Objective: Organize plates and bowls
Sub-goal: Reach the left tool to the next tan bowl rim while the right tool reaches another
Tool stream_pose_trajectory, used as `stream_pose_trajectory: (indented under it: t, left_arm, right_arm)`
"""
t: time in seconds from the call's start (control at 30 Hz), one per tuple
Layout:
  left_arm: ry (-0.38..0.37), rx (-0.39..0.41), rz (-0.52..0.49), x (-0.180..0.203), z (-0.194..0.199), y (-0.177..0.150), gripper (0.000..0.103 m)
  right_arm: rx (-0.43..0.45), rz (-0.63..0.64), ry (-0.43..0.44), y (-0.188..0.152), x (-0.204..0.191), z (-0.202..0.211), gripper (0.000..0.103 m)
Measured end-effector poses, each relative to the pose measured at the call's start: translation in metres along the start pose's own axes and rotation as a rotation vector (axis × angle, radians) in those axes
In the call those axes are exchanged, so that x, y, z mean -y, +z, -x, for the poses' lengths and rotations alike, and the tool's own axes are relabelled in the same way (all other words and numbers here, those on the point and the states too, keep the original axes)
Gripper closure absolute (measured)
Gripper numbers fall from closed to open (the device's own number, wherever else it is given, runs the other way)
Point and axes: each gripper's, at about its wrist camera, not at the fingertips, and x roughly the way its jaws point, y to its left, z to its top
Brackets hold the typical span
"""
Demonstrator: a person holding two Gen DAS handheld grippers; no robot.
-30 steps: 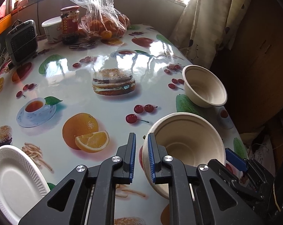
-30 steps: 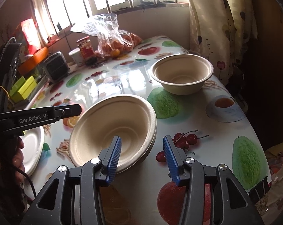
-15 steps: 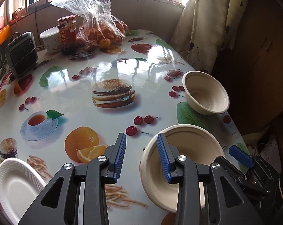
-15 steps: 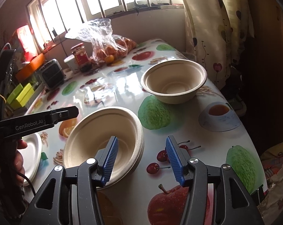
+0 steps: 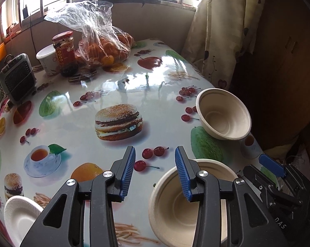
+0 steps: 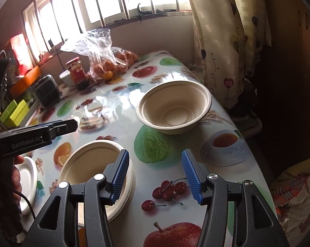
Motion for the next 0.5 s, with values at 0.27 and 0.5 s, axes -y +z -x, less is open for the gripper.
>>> stream_pose_trajectory:
  t: [0.27,0.5]
  left_arm:
    - [-0.016,0.008,-0.031,0.005,-0.008,0.021,0.061]
    - [-0.006,0.007,-0.039,0.003,-0.024,0.044,0.061]
  right_arm:
    - [0.011,-0.009,-0.042,0.015,0.019,-0.008,0.049]
    - [0.020,-0.011,-0.080,0.029,0.035,-0.017,0.049]
